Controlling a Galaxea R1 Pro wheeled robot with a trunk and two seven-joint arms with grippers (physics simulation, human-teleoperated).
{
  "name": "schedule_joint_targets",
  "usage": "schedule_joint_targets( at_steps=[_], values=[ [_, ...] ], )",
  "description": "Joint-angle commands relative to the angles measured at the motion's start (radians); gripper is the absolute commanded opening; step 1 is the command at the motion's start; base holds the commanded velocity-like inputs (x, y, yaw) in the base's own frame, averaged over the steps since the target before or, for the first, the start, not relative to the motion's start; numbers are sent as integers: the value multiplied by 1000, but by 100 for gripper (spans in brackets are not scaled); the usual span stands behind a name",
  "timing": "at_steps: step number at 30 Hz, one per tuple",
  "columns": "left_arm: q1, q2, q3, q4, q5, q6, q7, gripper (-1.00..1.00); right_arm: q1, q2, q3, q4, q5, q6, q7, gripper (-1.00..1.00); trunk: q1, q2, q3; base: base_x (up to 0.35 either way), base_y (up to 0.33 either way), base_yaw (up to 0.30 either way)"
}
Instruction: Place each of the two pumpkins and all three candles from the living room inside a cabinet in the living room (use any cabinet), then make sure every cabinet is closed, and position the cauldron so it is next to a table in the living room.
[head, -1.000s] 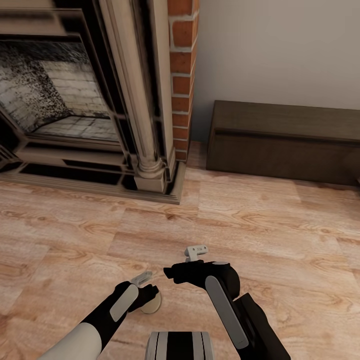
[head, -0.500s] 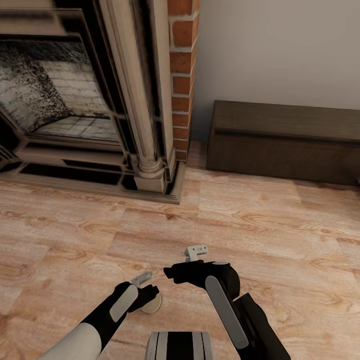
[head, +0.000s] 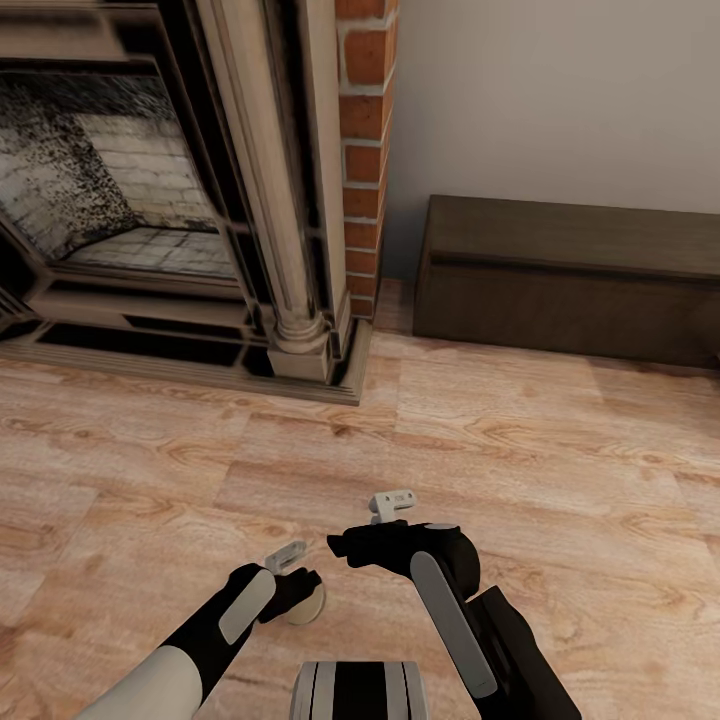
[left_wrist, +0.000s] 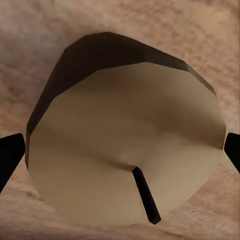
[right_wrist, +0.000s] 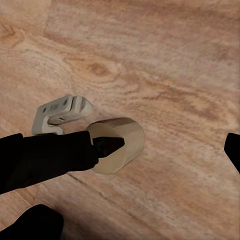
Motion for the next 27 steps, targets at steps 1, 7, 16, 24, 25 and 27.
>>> schedule_joint_targets(
  at_steps=[1,7,16,24,25,27],
  values=[
    [0,1,-4,-2,10,1,9,100,-1,0,1,-1,-10,3,-10,100,0,0,-1,0,0,0],
    [0,1,-4,-2,10,1,9,100,-1,0,1,-1,-10,3,-10,100,0,0,-1,0,0,0],
    [0,0,-4,-2,10,1,10,100,-1,1,1,-1,-10,2,-10,100,1,-1,-8,0,0,0],
    [0,1,-3,-1,9,-1,10,-100,-1,1,1,-1,-10,2,-10,100,1,-1,-8,0,0,0],
    [0,1,-2,-1,9,-1,10,-100,-1,1,1,-1,-10,2,-10,100,1,-1,-8,0,0,0],
    [0,1,-1,-1,8,-1,10,-100,-1,0,1,-1,-10,2,-10,100,1,-1,-8,0,0,0]
  ],
)
